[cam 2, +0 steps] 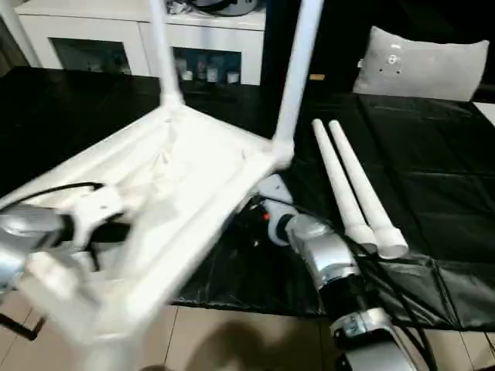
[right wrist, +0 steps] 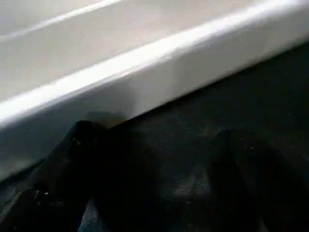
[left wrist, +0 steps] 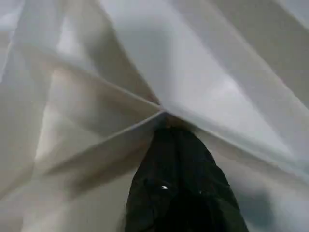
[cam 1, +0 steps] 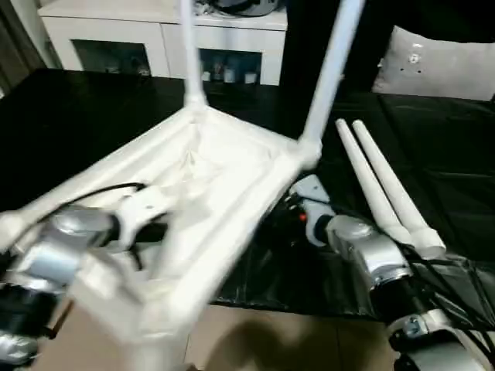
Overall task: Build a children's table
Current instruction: Rotate table base
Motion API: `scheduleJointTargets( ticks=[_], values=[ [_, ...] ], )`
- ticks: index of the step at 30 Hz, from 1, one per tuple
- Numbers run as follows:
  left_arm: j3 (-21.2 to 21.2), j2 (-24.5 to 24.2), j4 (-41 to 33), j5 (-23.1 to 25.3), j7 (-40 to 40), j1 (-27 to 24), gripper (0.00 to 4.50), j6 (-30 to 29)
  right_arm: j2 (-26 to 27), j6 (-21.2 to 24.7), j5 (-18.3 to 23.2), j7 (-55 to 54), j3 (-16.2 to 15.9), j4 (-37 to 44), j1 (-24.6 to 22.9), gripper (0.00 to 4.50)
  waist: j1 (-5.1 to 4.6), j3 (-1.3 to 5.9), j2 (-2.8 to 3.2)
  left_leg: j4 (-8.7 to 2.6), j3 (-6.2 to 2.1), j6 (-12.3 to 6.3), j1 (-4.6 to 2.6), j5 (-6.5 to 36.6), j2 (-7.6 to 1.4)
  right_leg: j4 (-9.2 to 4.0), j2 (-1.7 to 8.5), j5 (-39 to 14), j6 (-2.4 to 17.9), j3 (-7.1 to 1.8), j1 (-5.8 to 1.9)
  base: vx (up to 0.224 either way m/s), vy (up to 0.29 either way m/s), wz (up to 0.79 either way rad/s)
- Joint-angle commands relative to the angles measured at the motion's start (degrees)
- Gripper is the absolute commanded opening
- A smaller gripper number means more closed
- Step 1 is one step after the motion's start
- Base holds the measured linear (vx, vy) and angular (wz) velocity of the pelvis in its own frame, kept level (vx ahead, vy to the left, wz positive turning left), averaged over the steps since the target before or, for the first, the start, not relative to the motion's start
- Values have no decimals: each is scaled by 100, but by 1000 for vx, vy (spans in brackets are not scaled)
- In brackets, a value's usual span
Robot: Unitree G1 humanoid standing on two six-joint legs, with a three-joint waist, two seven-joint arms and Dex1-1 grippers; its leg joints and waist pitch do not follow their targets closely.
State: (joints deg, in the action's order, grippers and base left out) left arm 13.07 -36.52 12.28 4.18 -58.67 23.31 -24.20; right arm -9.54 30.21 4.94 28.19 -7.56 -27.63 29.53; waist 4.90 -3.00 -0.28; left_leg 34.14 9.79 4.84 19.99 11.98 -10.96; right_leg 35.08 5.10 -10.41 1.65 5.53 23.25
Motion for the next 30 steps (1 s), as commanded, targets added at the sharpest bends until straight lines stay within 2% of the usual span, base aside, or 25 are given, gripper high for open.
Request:
scheduleJointTargets(
  ticks=[1, 3, 5, 6, 8, 11, 12, 13, 14, 15, 16, 19, 23, 24, 25, 26, 27, 28, 29, 30],
  values=[
    [147, 239, 193, -43, 55, 221, 0, 297, 86, 262, 330, 74, 219, 150, 61, 450, -28, 373, 54, -432, -44, -8, 3, 594, -184, -332, 340, -726, 1110, -356, -343, 0, 0, 0],
    [133, 621, 652, 53, 520, 470, 0, 582, 34, 311, 392, 153, 259, 244, 52, 450, -26, 376, 58, -419, -30, -14, -15, 608, -181, -348, 328, -692, 1109, -353, -330, 0, 0, 0],
    [97, 825, 876, 91, 802, 606, 0, 664, 54, 242, 529, 251, 340, 244, 87, 450, -12, 381, 44, -416, -28, -6, -10, 670, -179, -361, 342, -779, 1096, -350, -349, 0, 0, 0],
    [32, 973, 1017, 71, 975, 692, 0, 664, 61, 82, 484, 140, 372, 224, 113, 450, -8, 382, 36, -417, -31, -11, -7, 673, -183, -365, 352, -811, 1081, -349, -355, 0, 0, 0],
    [-43, 1282, 1322, 58, 1300, 879, 0, 735, -3, 28, 139, -202, 284, 116, 191, 450, -10, 380, 5, -411, -31, 8, 8, 633, -171, -392, 355, -1057, 991, -342, -354, 0, 0, 0],
    [-90, 1413, 1509, 94, 1567, 985, 0, 806, -56, -113, -44, -279, 206, 115, 211, 450, 2, 388, 2, -404, -34, -3, 16, 555, -174, -388, 361, -1061, 951, -344, -357, 0, 0, 0],
    [-194, 1536, 1707, 119, 1928, 1101, 0, 850, -140, -399, -240, -300, 66, 109, 211, 450, 0, 390, 3, -400, -37, -14, 27, 524, -171, -382, 351, -1015, 945, -337, -360, 0, 0, 0],
    [-377, 1730, 2119, 156, 2510, 1318, 0, 1008, -206, -948, -377, -302, 3, 102, 203, 450, 1, 396, -20, -378, -22, -34, 33, 438, -153, -374, 336, -856, 927, -333, -359, 0, 0, 0],
    [-393, 1747, 2164, 159, 2561, 1340, 0, 1029, -204, -1008, -371, -301, 15, 99, 202, 450, 0, 395, -42, -375, -19, -56, 44, 459, -151, -385, 340, -866, 906, -331, -365, 0, 0, 0],
    [-445, 1800, 2309, 169, 2724, 1410, 0, 1095, -198, -1199, -354, -298, 53, 88, 199, 450, 16, 401, -30, -369, -17, -96, 26, 520, -146, -400, 351, -943, 878, -331, -359, 0, 0, 0],
    [-466, 1842, 2430, 192, 2858, 1468, 0, 1190, -205, -1164, -318, -329, 116, 81, 221, 450, -3, 407, -72, -378, -33, -148, 52, 465, -157, -377, 348, -880, 878, -328, -387, 0, 0, 0],
    [-616, 2031, 2612, 117, 3223, 1542, 0, 1474, -249, -1102, -137, -267, 319, 172, 241, 450, 15, 406, -67, -367, -36, -257, 37, 340, -178, -357, 346, -696, 983, -327, -370, 0, 0, 0],
    [-613, 2111, 2479, 32, 3179, 1407, 0, 1759, -424, -1133, -340, -548, 394, 229, 197, 450, 19, 414, -76, -348, -29, -346, 38, 122, -177, -311, 340, -387, 1111, -324, -370, 0, 0, 0],
    [-601, 2090, 2391, -9, 3057, 1341, 0, 1885, -475, -838, -393, -656, 417, 262, 203, 450, 18, 414, -81, -343, -21, -360, 44, 92, -170, -307, 342, -349, 1133, -326, -375, 0, 0, 0],
    [-600, 2088, 2386, -11, 3050, 1337, 0, 1895, -479, -812, -395, -661, 419, 264, 204, 450, 22, 409, -52, -348, -25, -357, 37, 96, -166, -310, 335, -362, 1144, -327, -376, 0, 0, 0],
    [-590, 2035, 2217, -61, 2899, 1216, 0, 2125, -544, -163, -353, -719, 500, 347, 219, 450, 12, 410, -70, -353, -29, -371, 35, 135, -165, -310, 321, -344, 1146, -332, -393, 0, 0, 0],
    [-608, 1992, 2067, -78, 2863, 1132, 0, 2213, -576, 1, -300, -733, 564, 441, 199, 450, 16, 409, -30, -356, -32, -366, 33, 169, -176, -310, 334, -357, 1157, -335, -386, 0, 0, 0],
    [-627, 1968, 1983, -89, 2856, 1091, 0, 2241, -595, 53, -279, -733, 590, 492, 185, 450, 0, 398, -44, -360, -18, -331, 30, 312, -178, -339, 332, -494, 1131, -330, -369, 0, 0, 0],
    [-712, 1910, 1705, -267, 2656, 972, 0, 2184, -635, 87, -234, -721, 665, 625, 139, 450, 11, 401, -32, -363, -24, -293, 23, 357, -180, -335, 347, -560, 1127, -329, -382, 0, 0, 0],
    [-750, 1857, 1491, -404, 2464, 885, 20, 2106, -658, 23, -223, -707, 698, 698, 107, 450, 0, 387, -45, -372, -18, -248, 30, 467, -183, -357, 345, -695, 1089, -333, -366, 0, 0, 0]
  ],
)
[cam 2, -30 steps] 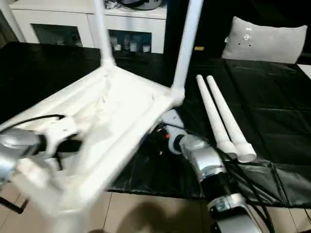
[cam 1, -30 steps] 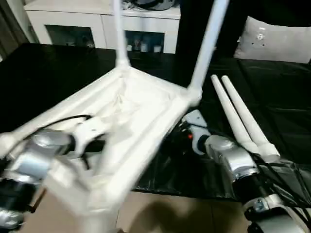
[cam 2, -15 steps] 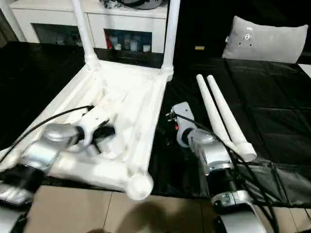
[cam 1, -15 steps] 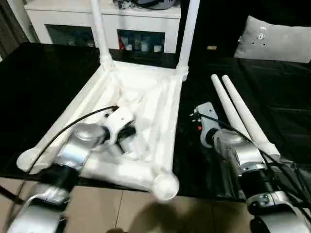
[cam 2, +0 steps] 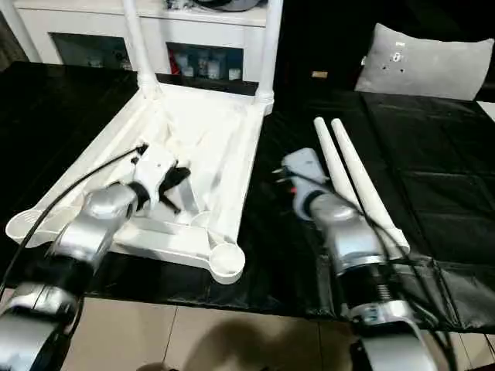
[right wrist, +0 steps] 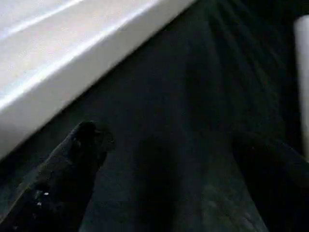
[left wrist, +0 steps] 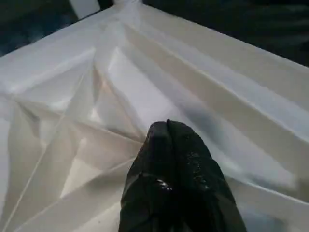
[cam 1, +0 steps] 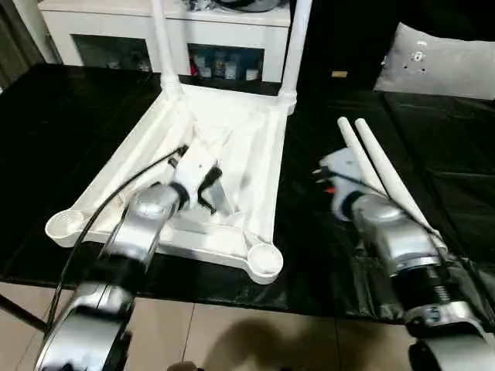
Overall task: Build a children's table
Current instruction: Rotate table base
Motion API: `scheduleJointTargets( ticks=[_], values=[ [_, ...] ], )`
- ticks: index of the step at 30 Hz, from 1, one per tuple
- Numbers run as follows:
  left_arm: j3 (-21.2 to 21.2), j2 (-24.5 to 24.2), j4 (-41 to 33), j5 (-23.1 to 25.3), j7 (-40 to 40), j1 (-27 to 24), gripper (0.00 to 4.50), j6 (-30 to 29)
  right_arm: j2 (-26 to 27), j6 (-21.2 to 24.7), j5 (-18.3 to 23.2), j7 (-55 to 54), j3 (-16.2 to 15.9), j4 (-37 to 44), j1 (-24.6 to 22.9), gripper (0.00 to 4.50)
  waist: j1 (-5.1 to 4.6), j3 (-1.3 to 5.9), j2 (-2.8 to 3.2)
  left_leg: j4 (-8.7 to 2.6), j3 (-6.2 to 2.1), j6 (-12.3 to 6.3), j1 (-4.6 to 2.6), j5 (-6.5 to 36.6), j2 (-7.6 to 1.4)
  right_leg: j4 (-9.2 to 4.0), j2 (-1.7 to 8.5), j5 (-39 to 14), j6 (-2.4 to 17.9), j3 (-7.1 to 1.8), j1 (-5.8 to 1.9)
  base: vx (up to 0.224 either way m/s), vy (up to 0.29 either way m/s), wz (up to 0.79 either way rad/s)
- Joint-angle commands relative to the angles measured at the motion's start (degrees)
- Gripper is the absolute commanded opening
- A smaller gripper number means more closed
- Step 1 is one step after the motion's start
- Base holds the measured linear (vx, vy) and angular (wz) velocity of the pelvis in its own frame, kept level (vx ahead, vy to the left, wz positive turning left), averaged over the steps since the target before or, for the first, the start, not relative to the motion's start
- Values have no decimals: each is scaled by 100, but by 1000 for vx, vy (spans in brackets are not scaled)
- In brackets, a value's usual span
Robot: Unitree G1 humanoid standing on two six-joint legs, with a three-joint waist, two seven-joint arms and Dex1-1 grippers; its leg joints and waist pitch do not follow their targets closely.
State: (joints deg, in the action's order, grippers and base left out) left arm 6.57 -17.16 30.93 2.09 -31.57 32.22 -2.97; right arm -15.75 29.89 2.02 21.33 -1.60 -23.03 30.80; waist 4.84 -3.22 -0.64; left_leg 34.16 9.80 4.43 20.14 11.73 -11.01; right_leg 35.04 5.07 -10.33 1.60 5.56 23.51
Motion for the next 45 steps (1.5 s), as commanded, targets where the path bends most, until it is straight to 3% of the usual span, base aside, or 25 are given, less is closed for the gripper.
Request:
scheduleJointTargets(
  ticks=[1, 2, 3, 5, 6, 8, 10, 15, 20, 23, 25, 27, 29, 31, 35, 40, 41, 45],
  values=[
    [-86, -178, -672, -334, -530, -139, 20, -55, -85, 10, 109, 103, 100, 350, -73, 450, 10, 411, -24, -388, -32, -159, 12, 551, -203, -341, 374, -819, 1074, -332, -404, 0, 0, 0],
    [-29, -350, -1084, -479, -908, -340, 32, -133, -163, -15, 171, 290, 49, 555, -188, 450, 1, 395, -13, -386, -20, -164, 6, 590, -201, -363, 359, -931, 1042, -337, -372, 0, 0, 0],
    [-5, -421, -1235, -528, -1041, -414, 43, -186, -194, 2, 194, 359, 20, 648, -241, 450, -6, 393, -51, -394, -24, -162, 10, 600, -211, -356, 360, -969, 1028, -335, -383, 0, 0, 0],
    [77, -616, -1558, -622, -1373, -580, 58, -253, -225, 121, 273, 410, 4, 873, -367, 450, -2, 378, -24, -399, -16, -177, -1, 570, -209, -364, 346, -1030, 972, -344, -360, 0, 0, 0],
    [126, -736, -1718, -668, -1556, -659, 66, -339, -245, 208, 304, 444, -9, 993, -440, 450, -15, 375, -43, -400, -9, -175, -2, 590, -207, -365, 340, -1072, 960, -345, -353, 0, 0, 0],
    [210, -906, -1906, -698, -1799, -762, 82, -444, -271, 361, 340, 505, -27, 1157, -522, 450, -17, 370, -20, -414, -20, -153, -3, 591, -209, -358, 330, -1130, 930, -346, -344, 0, 0, 0],
    [536, -1439, -2393, -708, -2498, -1012, 101, -810, -347, 851, 516, 744, -42, 1561, -705, 450, -15, 359, 16, -425, -22, -107, -13, 669, -208, -360, 320, -1170, 901, -357, -332, 0, 0, 0],
    [766, -1689, -2524, -424, -2684, -1064, 140, -862, -431, 1163, 521, 799, -103, 1808, -768, 450, -6, 356, 34, -432, -21, 26, -37, 801, -194, -396, 322, -1325, 839, -360, -328, 0, 0, 0],
    [1093, -1600, -2168, 35, -2438, -891, 171, -803, -418, 1467, 440, 610, -168, 2044, -826, 450, -1, 367, 34, -434, -36, 108, -26, 794, -179, -401, 314, -1342, 720, -357, -346, 0, 0, 0],
    [1256, -1456, -1950, 261, -2184, -748, 195, -760, -387, 1481, 352, 347, -21, 1988, -807, 450, -5, 379, 27, -426, -35, 137, -18, 687, -177, -382, 310, -1172, 763, -356, -349, 0, 0, 0],
    [1311, -1251, -1682, 477, -1825, -611, 195, -675, -260, 1529, 613, 374, 232, 2021, -801, 450, 6, 395, 24, -405, -31, 98, -14, 609, -166, -373, 314, -992, 790, -362, -364, 0, 0, 0],
    [1335, -1131, -1512, 591, -1625, -531, 195, -620, -256, 1556, 645, 383, 250, 2048, -795, 450, 3, 390, 32, -404, -31, 75, 0, 596, -166, -378, 314, -960, 818, -355, -368, 0, 0, 0],
    [1337, -744, -1081, 717, -1164, -314, 195, -616, -271, 1144, 436, 177, 210, 1967, -748, 450, 9, 381, 19, -400, -19, 66, 1, 650, -155, -410, 314, -1083, 787, -352, -359, 0, 0, 0],
    [1349, -580, -906, 763, -950, -210, 195, -595, -229, 1022, 341, -45, 271, 1879, -701, 450, 21, 392, 7, -398, -29, 100, -7, 683, -153, -422, 328, -1272, 724, -344, -374, 0, 0, 0],
    [1222, -190, -699, 721, -457, -16, 195, -634, -165, 1455, 286, -471, 498, 1651, -488, 450, 18, 401, 13, -393, -37, 93, 0, 646, -147, -429, 321, -1328, 711, -340, -370, 0, 0, 0],
    [1155, -138, -918, 533, -743, -98, 195, -298, -227, 1719, 375, -428, 561, 1586, -318, 450, -3, 426, -1, -371, -37, -36, 16, 455, -152, -386, 317, -899, 848, -335, -384, 0, 0, 0],
    [1040, -146, -1170, 255, -966, -185, 195, -444, -272, 1505, 319, -524, 593, 1404, -219, 450, 6, 426, 7, -369, -34, -20, 13, 441, -160, -365, 327, -847, 919, -337, -385, 0, 0, 0],
    [863, -285, -1898, -305, -1437, -463, 230, -826, -363, 1821, 287, -738, 802, 961, 64, 450, 7, 407, 2, -378, -16, 8, -1, 489, -165, -356, 321, -874, 1037, -339, -375, 0, 0, 0]
  ],
)
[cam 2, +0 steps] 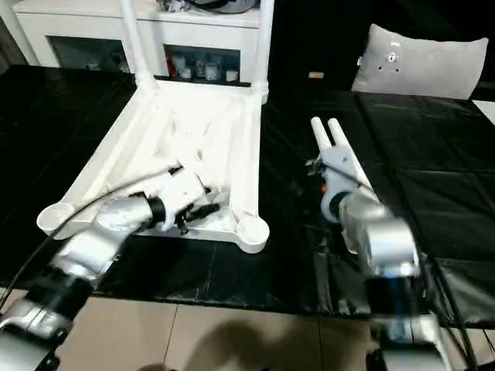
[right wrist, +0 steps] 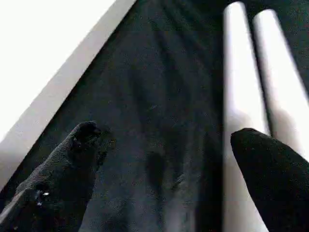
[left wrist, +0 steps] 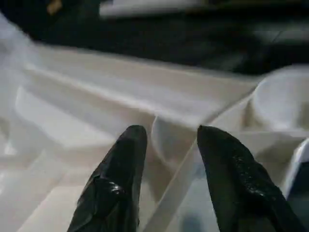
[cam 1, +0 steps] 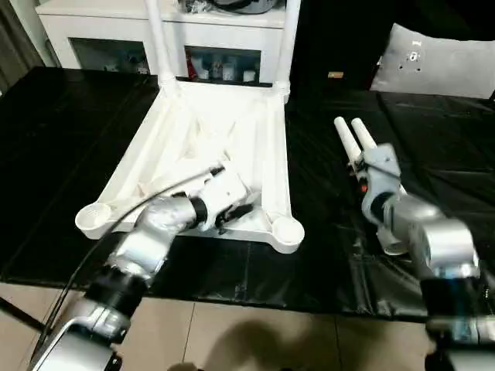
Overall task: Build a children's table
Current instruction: Rotate table base, then pick table leg
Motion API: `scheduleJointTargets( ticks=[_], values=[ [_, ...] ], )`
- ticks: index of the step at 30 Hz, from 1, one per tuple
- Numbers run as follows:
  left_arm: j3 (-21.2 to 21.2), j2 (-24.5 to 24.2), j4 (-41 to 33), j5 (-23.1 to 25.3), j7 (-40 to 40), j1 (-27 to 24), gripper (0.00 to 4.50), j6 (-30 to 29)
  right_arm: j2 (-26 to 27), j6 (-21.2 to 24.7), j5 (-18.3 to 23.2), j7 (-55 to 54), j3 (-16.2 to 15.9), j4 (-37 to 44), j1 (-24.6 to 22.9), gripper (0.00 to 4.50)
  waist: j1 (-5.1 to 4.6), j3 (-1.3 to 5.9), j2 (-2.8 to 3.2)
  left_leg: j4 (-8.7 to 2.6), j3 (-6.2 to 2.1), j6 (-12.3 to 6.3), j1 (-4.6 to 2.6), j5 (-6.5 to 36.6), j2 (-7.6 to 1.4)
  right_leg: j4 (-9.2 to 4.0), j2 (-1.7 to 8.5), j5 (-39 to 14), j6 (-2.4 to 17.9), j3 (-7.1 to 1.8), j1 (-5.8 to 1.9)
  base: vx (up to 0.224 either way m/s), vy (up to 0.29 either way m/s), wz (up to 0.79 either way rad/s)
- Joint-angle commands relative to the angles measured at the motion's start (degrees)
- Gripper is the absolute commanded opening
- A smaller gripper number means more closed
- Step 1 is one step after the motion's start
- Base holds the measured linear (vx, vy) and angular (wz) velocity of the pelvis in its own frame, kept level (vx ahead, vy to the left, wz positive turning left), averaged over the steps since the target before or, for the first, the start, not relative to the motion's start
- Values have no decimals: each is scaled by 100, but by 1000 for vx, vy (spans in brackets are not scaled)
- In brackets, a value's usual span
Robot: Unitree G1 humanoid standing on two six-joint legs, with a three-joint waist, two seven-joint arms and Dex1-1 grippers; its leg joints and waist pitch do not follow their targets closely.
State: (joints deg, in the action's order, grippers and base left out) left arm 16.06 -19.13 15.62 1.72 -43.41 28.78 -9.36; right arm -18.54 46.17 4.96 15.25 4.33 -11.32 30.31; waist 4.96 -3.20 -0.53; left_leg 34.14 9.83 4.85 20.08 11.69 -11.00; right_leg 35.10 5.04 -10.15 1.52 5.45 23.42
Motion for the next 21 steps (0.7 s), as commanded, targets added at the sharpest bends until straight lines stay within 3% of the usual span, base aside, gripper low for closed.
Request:
scheduleJointTargets(
  ticks=[1, 3, 4, 7, 8, 13, 21],
  values=[
    [-91, -150, -552, -372, -368, -204, 242, -224, -110, 262, 6, -131, 266, -322, 170, 450, -13, 402, 5, -379, -21, -27, 5, 530, -166, -358, 326, -950, 1078, -326, -367, 0, 0, 0],
    [-89, -184, -646, -423, -428, -250, 252, -236, -124, 301, 15, -119, 290, -376, 197, 450, -14, 397, 1, -369, -9, -28, 6, 556, -160, -365, 316, -980, 1057, -331, -361, 0, 0, 0],
    [-122, -205, -782, -527, -485, -325, 260, -268, -145, 293, 6, -114, 297, -441, 225, 450, 3, 398, 33, -366, -7, -33, -11, 547, -153, -376, 303, -982, 1017, -329, -352, 0, 0, 0],
    [-205, -296, -1301, -767, -645, -646, 285, -662, -241, 604, -31, -263, 370, -915, 456, 450, -30, 393, 14, -371, -7, -6, 9, 563, -151, -372, 299, -1024, 1045, -322, -368, 0, 0, 0],
    [-179, -325, -1336, -711, -645, -689, 295, -667, -226, 663, 66, -237, 457, -1044, 514, 450, -28, 394, -25, -374, -8, -14, 4, 589, -155, -375, 305, -1133, 1016, -320, -371, 0, 0, 0],
    [-114, -380, -1365, -579, -513, -678, 341, -638, -191, 894, 199, -57, 466, -1358, 648, 450, -35, 392, -19, -368, -8, -30, 10, 567, -147, -393, 294, -1236, 887, -317, -365, 0, 0, 0],
    [-102, -381, -1503, -568, -512, -699, 352, -784, -122, 1313, 368, -7, 597, -1637, 736, 450, -31, 408, -19, -357, -1, -45, 10, 418, -146, -361, 293, -992, 988, -323, -371, 0, 0, 0]
  ],
)
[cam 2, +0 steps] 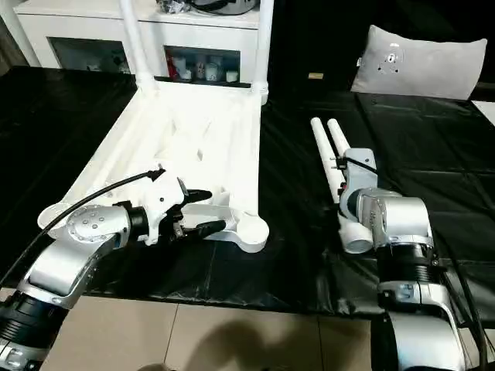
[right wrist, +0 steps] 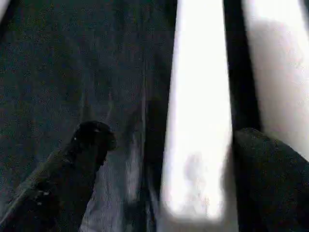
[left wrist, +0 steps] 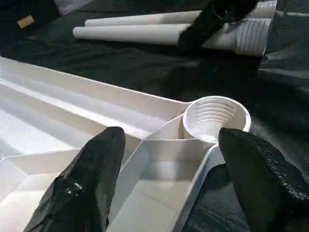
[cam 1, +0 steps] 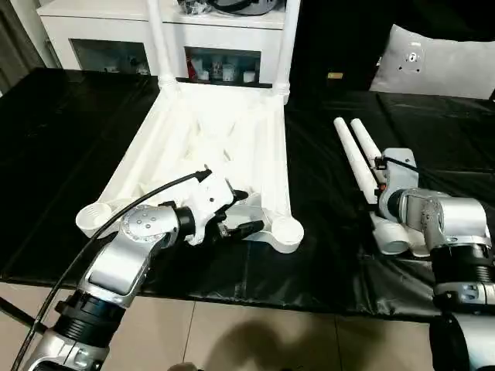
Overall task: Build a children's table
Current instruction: Pick table leg
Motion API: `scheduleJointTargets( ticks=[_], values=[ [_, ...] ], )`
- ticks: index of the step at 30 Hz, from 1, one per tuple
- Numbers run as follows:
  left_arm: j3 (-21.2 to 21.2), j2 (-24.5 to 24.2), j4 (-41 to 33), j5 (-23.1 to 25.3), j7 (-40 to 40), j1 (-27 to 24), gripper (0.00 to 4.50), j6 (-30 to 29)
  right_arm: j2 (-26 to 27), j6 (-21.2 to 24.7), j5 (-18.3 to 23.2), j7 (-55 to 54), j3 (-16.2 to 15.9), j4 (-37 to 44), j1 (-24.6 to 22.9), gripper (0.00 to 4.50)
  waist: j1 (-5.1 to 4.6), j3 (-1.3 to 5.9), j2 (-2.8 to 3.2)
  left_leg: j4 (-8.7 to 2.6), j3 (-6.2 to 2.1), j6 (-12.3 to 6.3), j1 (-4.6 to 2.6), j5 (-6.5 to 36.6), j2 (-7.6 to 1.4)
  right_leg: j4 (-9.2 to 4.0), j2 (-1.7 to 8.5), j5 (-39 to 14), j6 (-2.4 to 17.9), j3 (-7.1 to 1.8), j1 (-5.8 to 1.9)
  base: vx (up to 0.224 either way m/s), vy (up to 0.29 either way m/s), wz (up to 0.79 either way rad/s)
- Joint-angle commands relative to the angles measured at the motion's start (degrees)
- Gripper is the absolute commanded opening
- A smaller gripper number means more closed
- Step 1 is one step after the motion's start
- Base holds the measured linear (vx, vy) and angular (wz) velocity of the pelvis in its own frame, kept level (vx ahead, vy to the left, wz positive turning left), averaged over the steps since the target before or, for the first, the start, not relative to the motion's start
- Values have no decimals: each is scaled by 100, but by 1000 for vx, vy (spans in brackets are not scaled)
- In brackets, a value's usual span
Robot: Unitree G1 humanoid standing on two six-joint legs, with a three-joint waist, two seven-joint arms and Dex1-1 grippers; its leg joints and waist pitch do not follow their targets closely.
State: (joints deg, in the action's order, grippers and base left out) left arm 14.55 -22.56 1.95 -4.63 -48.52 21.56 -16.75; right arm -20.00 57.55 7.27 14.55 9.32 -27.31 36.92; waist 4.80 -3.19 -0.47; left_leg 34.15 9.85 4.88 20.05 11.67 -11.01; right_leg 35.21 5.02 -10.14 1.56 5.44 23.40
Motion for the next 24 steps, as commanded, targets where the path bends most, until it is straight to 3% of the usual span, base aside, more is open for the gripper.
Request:
scheduleJointTargets(
  ticks=[1, 8, 10, 13, 14, 24],
  values=[
    [62, -45, -152, 63, -9, 14, 352, -54, 58, 379, 307, 186, 183, 17, 70, 450, -22, 403, -31, -360, -5, -51, 18, 443, -145, -371, 292, -1018, 968, -318, -374, 0, 0, 0],
    [98, -72, -185, 56, -23, 24, 352, -69, 134, 694, 454, 387, 74, 268, -72, 450, -12, 401, -28, -363, -4, -36, 9, 493, -151, -393, 300, -1146, 914, -318, -365, 0, 0, 0],
    [95, -75, -204, 48, -27, 29, 361, -85, 182, 736, 493, 416, 48, 329, -113, 414, -10, 404, -29, -364, -6, -17, 6, 466, -153, -390, 301, -1169, 900, -318, -360, 0, 0, 0],
    [99, -87, -233, 55, -32, 18, 361, -88, 284, 865, 584, 402, 74, 411, -150, 407, -9, 401, -26, -368, -6, -6, 8, 449, -152, -388, 297, -1128, 898, -320, -361, 0, 0, 0],
    [103, -90, -245, 48, -34, 18, 361, -102, 324, 914, 621, 369, 116, 439, -153, 380, -12, 405, -22, -370, -11, 1, 1, 447, -156, -384, 303, -1113, 897, -321, -359, 0, 0, 0],
    [109, -102, -241, 27, -21, 51, 361, -116, 373, 928, 649, 382, 149, 468, -177, 302, 4, 406, -24, -372, -10, 52, 5, 432, -154, -382, 306, -1124, 865, -322, -359, 0, 0, 0]
  ],
)
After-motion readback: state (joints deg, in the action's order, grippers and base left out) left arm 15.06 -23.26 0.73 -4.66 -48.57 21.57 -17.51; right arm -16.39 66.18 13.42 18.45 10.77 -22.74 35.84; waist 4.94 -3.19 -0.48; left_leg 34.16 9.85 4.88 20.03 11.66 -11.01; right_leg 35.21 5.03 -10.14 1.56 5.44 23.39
